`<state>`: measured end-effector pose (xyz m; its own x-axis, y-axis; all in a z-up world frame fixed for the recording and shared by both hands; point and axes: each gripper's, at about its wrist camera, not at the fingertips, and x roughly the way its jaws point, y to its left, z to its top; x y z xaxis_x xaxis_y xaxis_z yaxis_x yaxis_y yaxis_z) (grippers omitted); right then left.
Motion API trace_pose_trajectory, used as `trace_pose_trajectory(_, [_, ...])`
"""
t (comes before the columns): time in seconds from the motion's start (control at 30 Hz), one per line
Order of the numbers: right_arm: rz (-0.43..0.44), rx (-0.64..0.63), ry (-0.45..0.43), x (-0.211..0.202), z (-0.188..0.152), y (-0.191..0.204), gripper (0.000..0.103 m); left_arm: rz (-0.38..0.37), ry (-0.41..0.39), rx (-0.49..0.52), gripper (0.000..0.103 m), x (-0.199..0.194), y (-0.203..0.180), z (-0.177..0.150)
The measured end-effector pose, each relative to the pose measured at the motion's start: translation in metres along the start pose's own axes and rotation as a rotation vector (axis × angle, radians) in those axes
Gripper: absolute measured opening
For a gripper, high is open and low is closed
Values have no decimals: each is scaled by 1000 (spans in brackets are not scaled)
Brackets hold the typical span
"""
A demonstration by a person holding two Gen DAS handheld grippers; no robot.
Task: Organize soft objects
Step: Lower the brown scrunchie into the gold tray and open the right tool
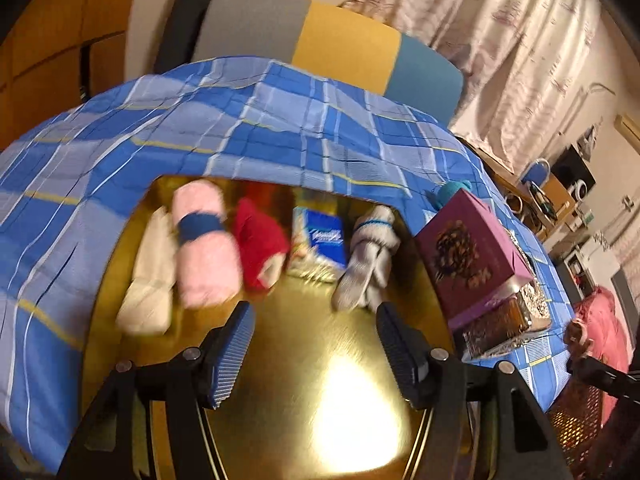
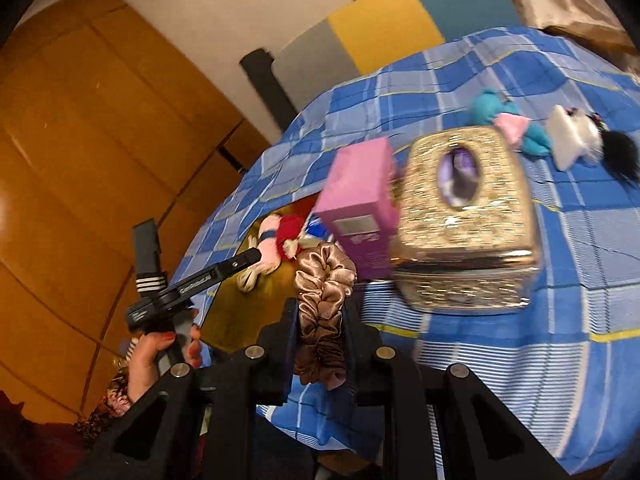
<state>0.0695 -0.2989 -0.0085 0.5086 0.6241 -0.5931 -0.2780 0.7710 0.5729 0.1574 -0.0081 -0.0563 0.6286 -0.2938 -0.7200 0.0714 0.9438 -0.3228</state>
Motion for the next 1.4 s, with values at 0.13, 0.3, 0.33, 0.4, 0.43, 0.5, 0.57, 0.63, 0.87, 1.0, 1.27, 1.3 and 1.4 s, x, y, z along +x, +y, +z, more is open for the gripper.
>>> trace_pose_trajectory(0.13, [15, -36, 54, 35, 5, 19, 21, 29, -7, -23, 64, -15, 14, -12])
trace_pose_trajectory(0.3, [16, -90, 123, 78, 7, 45, 21, 79, -30, -13, 64, -33, 30, -26])
trace_pose_trajectory(0.33, [25, -97, 137, 86, 6, 50, 21, 80, -33, -29, 64, -37, 35, -27])
trace_pose_trajectory(0.4, [34, -124, 169, 107, 6, 62, 21, 71, -42, -76, 64, -44, 47, -26])
trace_pose_trajectory(0.43, [37, -135, 184, 117, 5, 68, 21, 69, -53, -97, 64, -48, 52, -26])
trace_pose_trajectory(0.5, [46, -150, 218, 137, 4, 77, 21, 89, -67, -128, 64, -54, 62, -22])
trace_pose_trajectory(0.57, [46, -157, 242, 154, 2, 87, 21, 104, -82, -136, 64, -59, 69, -18])
trace_pose_trajectory(0.63, [44, -170, 267, 172, -1, 95, 21, 120, -93, -150, 64, -63, 75, -15])
trace_pose_trajectory(0.87, [21, -182, 341, 219, -5, 112, 21, 141, -126, -191, 64, -76, 90, -7])
trace_pose_trajectory(1.0, [5, -177, 371, 242, -7, 118, 21, 148, -158, -215, 64, -88, 98, -3])
trace_pose_trajectory(1.27, [-31, -191, 397, 281, -13, 141, 21, 148, -178, -242, 64, -98, 105, 2])
trace_pose_trajectory(1.3, [-32, -191, 396, 285, -14, 143, 21, 149, -184, -244, 64, -99, 105, 2])
trace_pose_trajectory(1.4, [-13, -154, 395, 296, -15, 146, 26, 150, -188, -249, 64, -101, 107, 3])
